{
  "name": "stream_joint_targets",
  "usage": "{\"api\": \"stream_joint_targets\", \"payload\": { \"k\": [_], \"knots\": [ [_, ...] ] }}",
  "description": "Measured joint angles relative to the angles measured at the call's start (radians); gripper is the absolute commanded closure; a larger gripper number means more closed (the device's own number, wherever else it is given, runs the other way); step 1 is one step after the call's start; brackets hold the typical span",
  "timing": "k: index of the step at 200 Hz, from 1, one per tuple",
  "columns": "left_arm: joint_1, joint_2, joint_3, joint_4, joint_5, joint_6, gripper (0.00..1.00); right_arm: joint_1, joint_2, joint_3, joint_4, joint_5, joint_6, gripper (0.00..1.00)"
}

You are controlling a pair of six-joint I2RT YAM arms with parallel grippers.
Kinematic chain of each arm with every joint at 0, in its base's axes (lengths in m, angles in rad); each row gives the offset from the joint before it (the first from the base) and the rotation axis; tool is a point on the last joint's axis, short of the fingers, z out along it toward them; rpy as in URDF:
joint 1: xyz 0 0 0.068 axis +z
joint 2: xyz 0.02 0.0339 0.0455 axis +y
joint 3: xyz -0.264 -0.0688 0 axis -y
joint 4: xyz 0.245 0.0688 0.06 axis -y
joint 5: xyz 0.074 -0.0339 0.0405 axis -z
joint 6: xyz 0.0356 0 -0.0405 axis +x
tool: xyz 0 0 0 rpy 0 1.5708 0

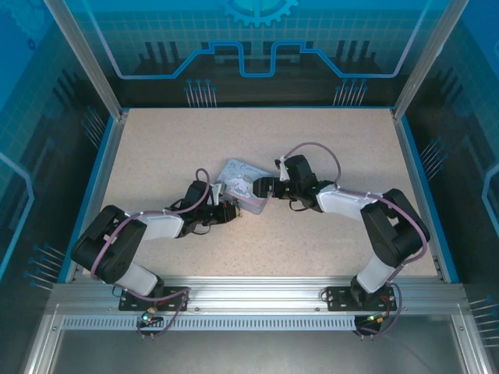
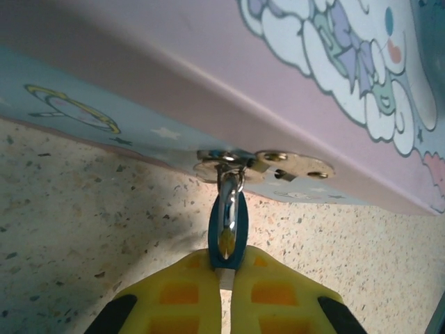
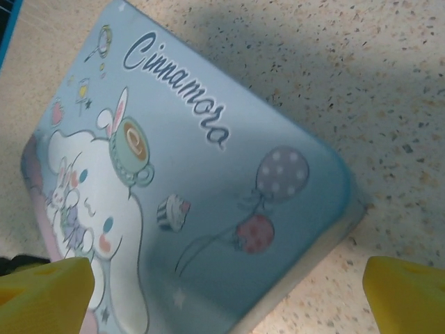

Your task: Unlock the padlock with the key

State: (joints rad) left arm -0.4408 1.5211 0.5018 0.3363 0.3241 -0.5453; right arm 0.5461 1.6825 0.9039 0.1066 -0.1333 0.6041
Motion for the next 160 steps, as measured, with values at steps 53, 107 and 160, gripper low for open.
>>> {"api": "stream_joint_targets", "payload": {
  "k": [53, 107, 160],
  "knots": [
    [0.026, 0.0, -0.014, -0.009, 0.012, 0.033, 1.0, 0.032, 0.086, 0.142, -0.164, 0.072, -0.005, 0.0],
    [0.039, -0.031, -0.041, -0.01, 0.009, 0.053, 1.0, 0.051, 0.135, 0.237, -0.264, 0.104, -0.028, 0.0],
    [0.039, -0.086, -0.066, -0.033, 0.015, 0.047, 1.0, 0.054, 0.117, 0.191, -0.194, 0.087, -0.07, 0.0]
  ]
}}
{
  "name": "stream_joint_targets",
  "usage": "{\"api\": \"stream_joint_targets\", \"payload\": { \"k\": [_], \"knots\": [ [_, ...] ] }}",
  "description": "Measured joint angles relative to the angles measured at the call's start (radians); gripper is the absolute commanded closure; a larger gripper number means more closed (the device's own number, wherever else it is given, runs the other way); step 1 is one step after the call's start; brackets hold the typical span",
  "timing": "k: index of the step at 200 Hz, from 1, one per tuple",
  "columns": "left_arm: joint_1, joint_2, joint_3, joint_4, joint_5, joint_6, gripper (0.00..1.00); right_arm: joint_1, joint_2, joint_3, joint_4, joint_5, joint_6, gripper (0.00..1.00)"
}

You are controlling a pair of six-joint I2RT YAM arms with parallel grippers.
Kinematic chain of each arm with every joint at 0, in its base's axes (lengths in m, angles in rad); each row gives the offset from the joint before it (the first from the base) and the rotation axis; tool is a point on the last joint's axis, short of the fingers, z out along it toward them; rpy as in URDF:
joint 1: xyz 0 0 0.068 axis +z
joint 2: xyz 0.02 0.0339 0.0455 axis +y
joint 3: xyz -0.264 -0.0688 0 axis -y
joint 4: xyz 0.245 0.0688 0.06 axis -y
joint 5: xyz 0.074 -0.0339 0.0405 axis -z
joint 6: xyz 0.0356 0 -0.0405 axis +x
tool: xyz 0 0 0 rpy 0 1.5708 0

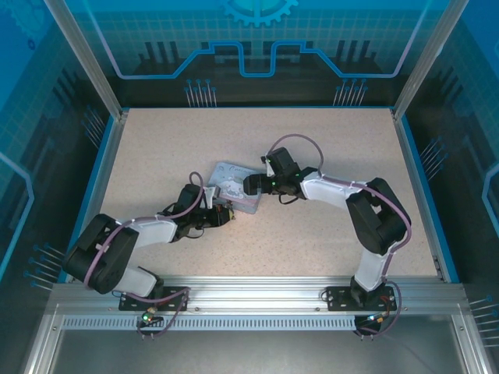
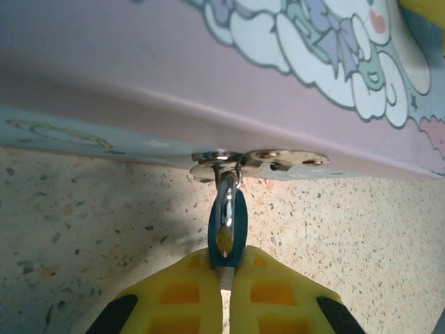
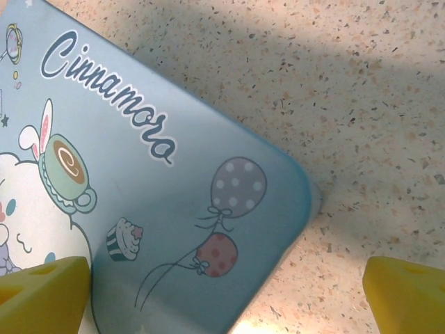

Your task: Unlock the padlock with the key

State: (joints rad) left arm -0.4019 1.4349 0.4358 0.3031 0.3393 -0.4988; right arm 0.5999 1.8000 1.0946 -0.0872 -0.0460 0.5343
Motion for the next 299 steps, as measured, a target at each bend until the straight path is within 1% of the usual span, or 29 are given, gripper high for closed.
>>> {"api": "stream_joint_targets", "payload": {
  "k": [35, 63, 88, 109, 137, 146, 166, 199, 232, 245, 272, 299],
  "knots": [
    [0.0, -0.018, 0.005, -0.035, 0.032, -0.065, 1.0, -0.011, -0.086, -0.139, 0.124, -0.009, -0.06, 0.0],
    [0.0, -0.041, 0.019, -0.066, 0.033, -0.156, 1.0, -0.027, -0.209, -0.284, 0.199, 0.035, -0.137, 0.0],
    [0.001, -0.059, 0.032, -0.086, 0.037, -0.253, 1.0, -0.014, -0.314, -0.41, 0.29, 0.084, -0.219, 0.0],
    [0.001, -0.068, 0.053, -0.117, 0.037, -0.336, 1.0, 0.052, -0.374, -0.502, 0.382, 0.164, -0.301, 0.05],
    [0.001, -0.069, 0.082, -0.146, 0.044, -0.422, 1.0, 0.212, -0.391, -0.581, 0.499, 0.28, -0.429, 0.14],
    [0.001, -0.069, 0.091, -0.153, 0.047, -0.446, 1.0, 0.258, -0.391, -0.592, 0.529, 0.314, -0.465, 0.18],
    [0.001, -0.069, 0.108, -0.166, 0.057, -0.488, 1.0, 0.334, -0.382, -0.599, 0.598, 0.39, -0.544, 0.23],
    [0.001, -0.069, 0.132, -0.173, 0.078, -0.529, 1.0, 0.429, -0.323, -0.596, 0.692, 0.495, -0.687, 0.27],
    [0.001, -0.069, 0.151, -0.179, 0.089, -0.55, 1.0, 0.442, -0.252, -0.578, 0.722, 0.544, -0.806, 0.27],
    [0.001, -0.069, 0.151, -0.18, 0.089, -0.551, 1.0, 0.442, -0.24, -0.566, 0.726, 0.548, -0.845, 0.29],
    [0.001, -0.069, 0.151, -0.18, 0.09, -0.554, 1.0, 0.442, -0.227, -0.528, 0.742, 0.553, -0.904, 0.29],
    [0.001, -0.069, 0.151, -0.18, 0.093, -0.559, 1.0, 0.443, -0.208, -0.5, 0.756, 0.552, -0.945, 0.32]
  ]
}}
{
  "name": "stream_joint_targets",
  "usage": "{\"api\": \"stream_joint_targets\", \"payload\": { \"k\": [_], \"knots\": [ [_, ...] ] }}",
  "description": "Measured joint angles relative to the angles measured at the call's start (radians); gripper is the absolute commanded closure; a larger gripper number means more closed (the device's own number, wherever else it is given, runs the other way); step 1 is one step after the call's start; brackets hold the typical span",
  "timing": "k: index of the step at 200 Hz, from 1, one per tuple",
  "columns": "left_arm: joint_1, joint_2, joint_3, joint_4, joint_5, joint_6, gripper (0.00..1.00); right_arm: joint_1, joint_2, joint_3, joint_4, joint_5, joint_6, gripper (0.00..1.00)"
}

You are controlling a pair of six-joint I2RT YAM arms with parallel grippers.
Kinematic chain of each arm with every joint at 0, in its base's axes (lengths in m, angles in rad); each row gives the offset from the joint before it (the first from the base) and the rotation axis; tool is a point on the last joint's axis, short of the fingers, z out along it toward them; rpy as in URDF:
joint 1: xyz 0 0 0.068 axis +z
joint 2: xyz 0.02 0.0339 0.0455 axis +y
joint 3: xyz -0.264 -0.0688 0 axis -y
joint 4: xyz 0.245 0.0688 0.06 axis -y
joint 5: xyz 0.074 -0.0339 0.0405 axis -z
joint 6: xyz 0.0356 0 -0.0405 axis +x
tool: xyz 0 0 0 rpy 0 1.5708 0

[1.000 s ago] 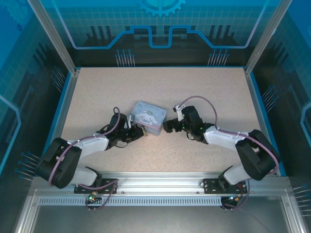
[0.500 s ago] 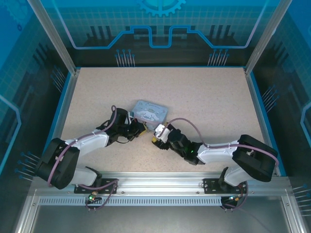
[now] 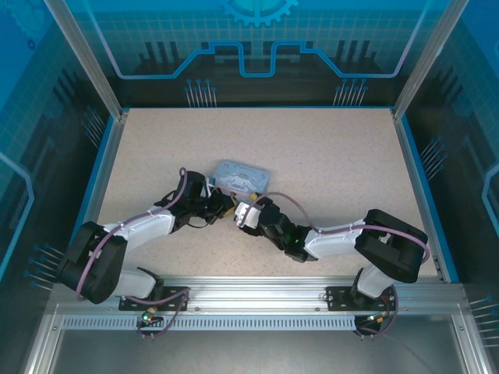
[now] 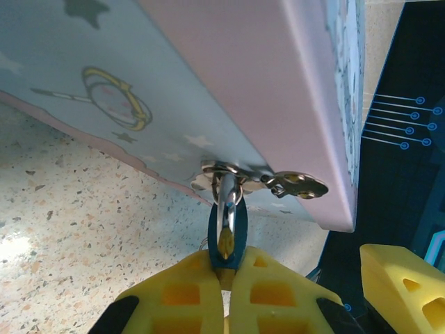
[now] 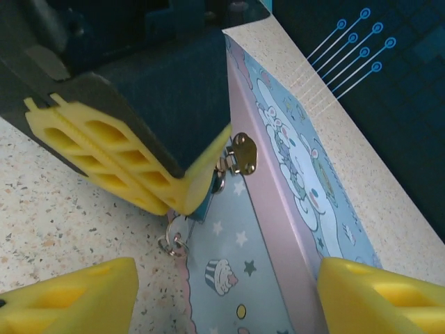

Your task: Unlock the padlock with the key

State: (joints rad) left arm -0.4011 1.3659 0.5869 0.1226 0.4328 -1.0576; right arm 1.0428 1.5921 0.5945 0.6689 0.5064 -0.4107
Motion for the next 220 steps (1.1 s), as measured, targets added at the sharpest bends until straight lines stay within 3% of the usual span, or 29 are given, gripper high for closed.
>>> {"api": "stream_joint_targets", "payload": {
  "k": [53, 220],
  "knots": [
    [0.0, 0.0, 0.0, 0.0, 0.003, -0.01, 1.0, 0.005, 0.056, 0.031, 0.005, 0.0, -0.047, 0.38],
    [0.008, -0.018, 0.0, 0.002, 0.01, -0.018, 1.0, 0.01, 0.137, 0.101, -0.006, 0.008, -0.06, 0.86]
  ]
}}
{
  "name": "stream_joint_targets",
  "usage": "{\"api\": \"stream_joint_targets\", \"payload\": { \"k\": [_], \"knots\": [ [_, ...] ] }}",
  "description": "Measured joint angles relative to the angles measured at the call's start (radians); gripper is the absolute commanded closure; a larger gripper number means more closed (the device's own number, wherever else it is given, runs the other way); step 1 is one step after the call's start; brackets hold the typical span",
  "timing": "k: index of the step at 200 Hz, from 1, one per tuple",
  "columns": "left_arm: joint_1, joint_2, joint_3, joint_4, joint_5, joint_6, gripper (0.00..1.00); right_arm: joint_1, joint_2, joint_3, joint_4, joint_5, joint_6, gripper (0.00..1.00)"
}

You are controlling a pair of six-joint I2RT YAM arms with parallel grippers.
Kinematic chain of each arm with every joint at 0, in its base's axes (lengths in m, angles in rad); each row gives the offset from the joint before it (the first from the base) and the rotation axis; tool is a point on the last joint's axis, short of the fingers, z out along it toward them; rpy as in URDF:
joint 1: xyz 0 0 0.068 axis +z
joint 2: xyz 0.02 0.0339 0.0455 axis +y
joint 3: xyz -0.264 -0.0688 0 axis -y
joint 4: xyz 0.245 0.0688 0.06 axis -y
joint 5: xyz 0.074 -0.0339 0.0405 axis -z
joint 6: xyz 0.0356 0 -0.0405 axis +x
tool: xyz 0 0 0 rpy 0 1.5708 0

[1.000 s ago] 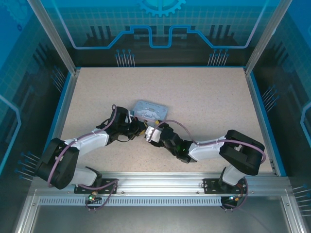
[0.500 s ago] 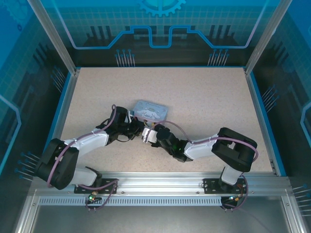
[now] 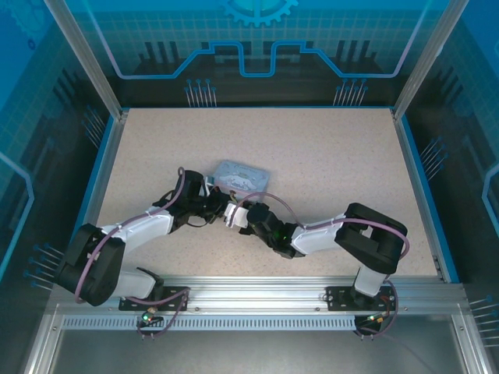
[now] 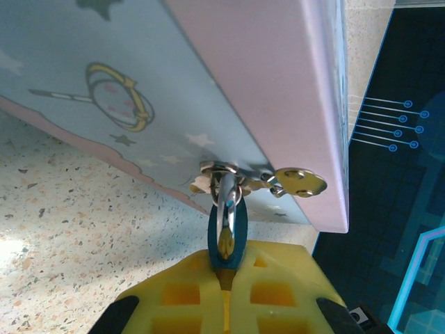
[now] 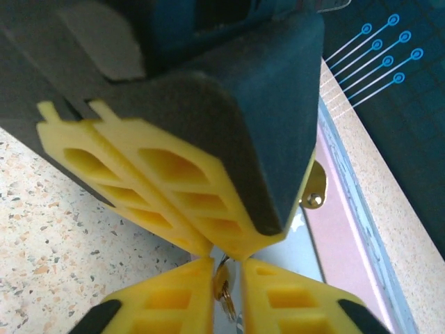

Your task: Unlock the padlock with the key

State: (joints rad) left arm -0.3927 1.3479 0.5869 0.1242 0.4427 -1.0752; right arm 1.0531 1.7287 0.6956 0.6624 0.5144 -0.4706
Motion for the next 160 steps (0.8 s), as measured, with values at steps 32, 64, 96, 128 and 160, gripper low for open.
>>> {"api": "stream_joint_targets", "payload": {
  "k": [32, 64, 96, 128, 160],
  "knots": [
    [0.001, -0.001, 0.0, 0.0, 0.0, 0.0, 1.0, 0.001, 0.002, 0.0, 0.0, 0.002, 0.01, 0.94],
    [0.004, -0.001, 0.0, 0.0, 0.0, -0.001, 1.0, 0.002, 0.002, 0.0, 0.002, 0.006, 0.03, 1.0],
    [0.004, -0.001, 0.0, 0.001, 0.0, -0.001, 1.0, 0.001, 0.002, 0.0, 0.0, 0.006, 0.074, 1.0],
    [0.004, -0.001, -0.003, 0.007, 0.0, -0.009, 1.0, -0.011, -0.013, 0.0, -0.027, -0.026, 0.175, 1.0],
    [0.004, -0.001, -0.018, 0.053, 0.0, -0.031, 1.0, -0.061, -0.049, 0.0, -0.072, -0.142, 0.304, 1.0]
  ]
}}
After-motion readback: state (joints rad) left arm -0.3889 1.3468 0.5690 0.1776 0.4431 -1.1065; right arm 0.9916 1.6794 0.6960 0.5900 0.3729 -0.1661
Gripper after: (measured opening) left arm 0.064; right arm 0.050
